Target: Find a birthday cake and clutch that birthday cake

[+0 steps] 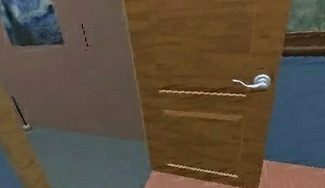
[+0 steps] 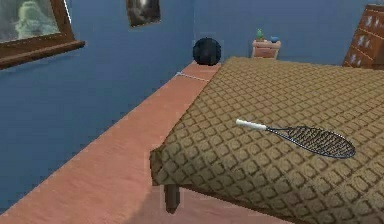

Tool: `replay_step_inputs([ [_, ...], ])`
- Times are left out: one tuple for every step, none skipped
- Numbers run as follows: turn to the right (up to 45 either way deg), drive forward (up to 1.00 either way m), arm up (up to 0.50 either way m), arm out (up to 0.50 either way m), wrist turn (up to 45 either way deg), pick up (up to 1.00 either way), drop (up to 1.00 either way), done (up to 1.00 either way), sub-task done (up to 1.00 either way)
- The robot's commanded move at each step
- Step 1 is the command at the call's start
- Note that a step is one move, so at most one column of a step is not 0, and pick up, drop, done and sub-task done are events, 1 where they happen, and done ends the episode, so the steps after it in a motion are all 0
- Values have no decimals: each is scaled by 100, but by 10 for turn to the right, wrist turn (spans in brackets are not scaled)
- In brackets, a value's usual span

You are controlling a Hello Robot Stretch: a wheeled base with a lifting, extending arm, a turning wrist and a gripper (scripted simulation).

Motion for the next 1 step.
replay_step_inputs([
  [-30,0,0,0,0,0,0,0,0],
])
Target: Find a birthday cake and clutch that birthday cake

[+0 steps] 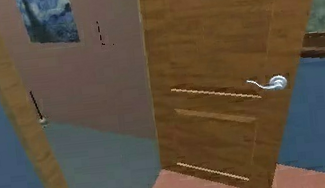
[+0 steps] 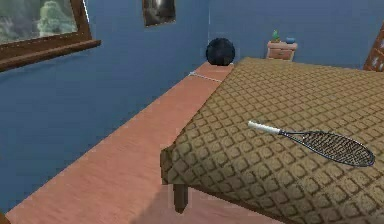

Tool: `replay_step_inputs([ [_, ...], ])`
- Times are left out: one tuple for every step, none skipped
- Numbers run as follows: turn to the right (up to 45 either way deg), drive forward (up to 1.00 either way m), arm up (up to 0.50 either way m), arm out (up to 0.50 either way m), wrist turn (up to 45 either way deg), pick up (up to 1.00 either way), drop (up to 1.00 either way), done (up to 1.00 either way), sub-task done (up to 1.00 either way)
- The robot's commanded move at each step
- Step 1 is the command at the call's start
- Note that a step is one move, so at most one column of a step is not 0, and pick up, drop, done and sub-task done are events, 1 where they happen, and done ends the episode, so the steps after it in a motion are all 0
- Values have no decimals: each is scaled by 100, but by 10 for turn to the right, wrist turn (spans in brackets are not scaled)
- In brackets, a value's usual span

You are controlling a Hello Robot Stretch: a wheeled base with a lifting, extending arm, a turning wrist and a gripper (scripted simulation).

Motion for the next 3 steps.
replay_step_inputs([
  [0,55,0,0,0,0,0,0,0],
  [-150,0,0,0,0,0,0,0,0],
  [0,45,0,0,0,0,0,0,0],
])
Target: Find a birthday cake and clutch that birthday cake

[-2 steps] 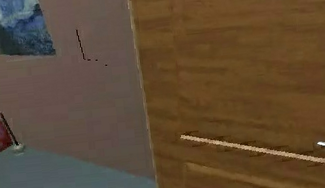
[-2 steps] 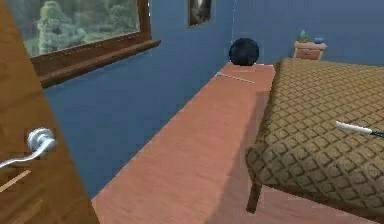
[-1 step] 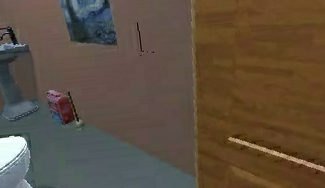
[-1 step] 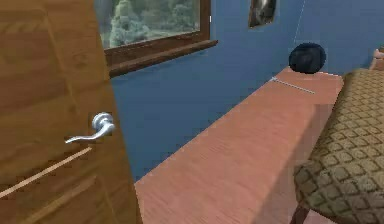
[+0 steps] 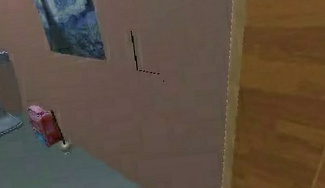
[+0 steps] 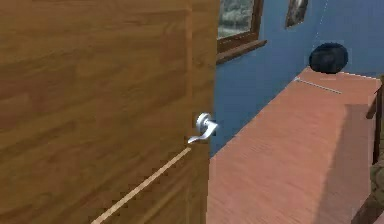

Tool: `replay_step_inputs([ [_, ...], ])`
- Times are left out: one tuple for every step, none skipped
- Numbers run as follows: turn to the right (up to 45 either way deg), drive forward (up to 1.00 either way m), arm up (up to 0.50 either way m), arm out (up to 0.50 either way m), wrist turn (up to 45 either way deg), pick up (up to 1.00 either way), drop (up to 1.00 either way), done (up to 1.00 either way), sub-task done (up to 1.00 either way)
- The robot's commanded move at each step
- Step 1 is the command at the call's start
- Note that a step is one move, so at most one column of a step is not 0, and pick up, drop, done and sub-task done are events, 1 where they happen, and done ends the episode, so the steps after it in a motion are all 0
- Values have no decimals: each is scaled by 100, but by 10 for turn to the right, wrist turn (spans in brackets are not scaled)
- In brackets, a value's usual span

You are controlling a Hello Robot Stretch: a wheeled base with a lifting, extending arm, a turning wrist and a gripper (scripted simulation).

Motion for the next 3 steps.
replay_step_inputs([
  [-330,0,0,0,0,0,0,0,0],
  [0,100,0,0,0,0,0,0,0],
  [-120,0,0,0,0,0,0,0,0],
])
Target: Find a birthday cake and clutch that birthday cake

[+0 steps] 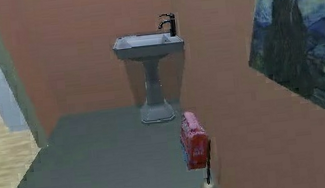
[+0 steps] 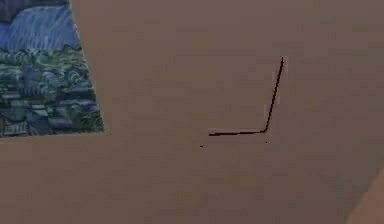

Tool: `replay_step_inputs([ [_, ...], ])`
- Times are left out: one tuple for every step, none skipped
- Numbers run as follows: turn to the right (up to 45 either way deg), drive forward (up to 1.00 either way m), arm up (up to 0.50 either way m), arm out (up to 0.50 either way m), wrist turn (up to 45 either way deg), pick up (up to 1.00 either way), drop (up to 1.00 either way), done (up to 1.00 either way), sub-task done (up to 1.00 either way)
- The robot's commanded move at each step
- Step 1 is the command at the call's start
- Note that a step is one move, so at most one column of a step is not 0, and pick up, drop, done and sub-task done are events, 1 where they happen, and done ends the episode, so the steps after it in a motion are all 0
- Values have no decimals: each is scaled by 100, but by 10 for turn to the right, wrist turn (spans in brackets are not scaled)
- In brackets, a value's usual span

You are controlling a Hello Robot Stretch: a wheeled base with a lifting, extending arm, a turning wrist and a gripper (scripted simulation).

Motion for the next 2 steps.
replay_step_inputs([
  [0,25,0,0,0,0,0,0,0],
  [-30,0,0,0,0,0,0,0,0],
])
